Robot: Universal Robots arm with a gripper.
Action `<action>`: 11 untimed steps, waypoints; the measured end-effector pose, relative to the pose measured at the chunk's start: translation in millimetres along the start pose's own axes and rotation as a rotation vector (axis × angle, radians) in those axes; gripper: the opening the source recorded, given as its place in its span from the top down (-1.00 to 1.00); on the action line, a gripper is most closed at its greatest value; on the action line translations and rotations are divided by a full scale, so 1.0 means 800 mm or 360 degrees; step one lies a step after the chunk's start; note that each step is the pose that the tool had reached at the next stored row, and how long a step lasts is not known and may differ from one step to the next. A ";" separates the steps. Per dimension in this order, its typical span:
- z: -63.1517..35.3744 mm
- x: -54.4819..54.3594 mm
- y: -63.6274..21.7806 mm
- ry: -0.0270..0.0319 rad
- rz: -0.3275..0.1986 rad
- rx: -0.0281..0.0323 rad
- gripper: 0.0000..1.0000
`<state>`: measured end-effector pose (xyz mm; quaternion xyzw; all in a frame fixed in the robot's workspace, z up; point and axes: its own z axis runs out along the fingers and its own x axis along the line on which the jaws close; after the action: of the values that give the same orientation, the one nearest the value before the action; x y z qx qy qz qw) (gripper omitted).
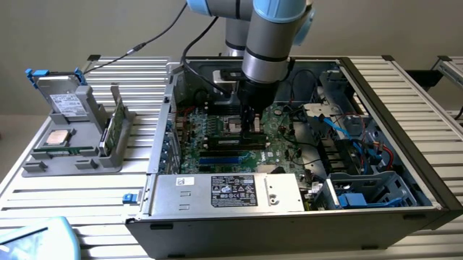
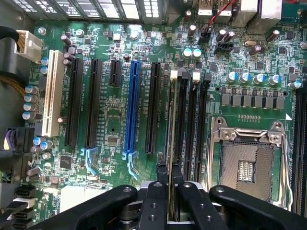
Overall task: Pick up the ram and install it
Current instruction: 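Insert the ram into the slot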
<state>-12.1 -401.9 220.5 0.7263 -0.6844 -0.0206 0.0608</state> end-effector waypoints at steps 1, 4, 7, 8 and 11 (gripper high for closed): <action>0.000 0.000 0.000 0.00000 0.0004 -0.00011 0.73; 0.000 0.000 0.000 -0.00011 0.0015 -0.00039 0.73; 0.000 0.000 0.000 -0.00022 0.0026 -0.00075 0.73; 0.000 0.000 0.000 -0.00028 0.0029 -0.00083 0.73; 0.000 0.000 0.000 -0.00035 0.0035 -0.00124 0.73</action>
<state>-11.9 -401.7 220.6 0.7185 -0.6923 -0.0234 0.0631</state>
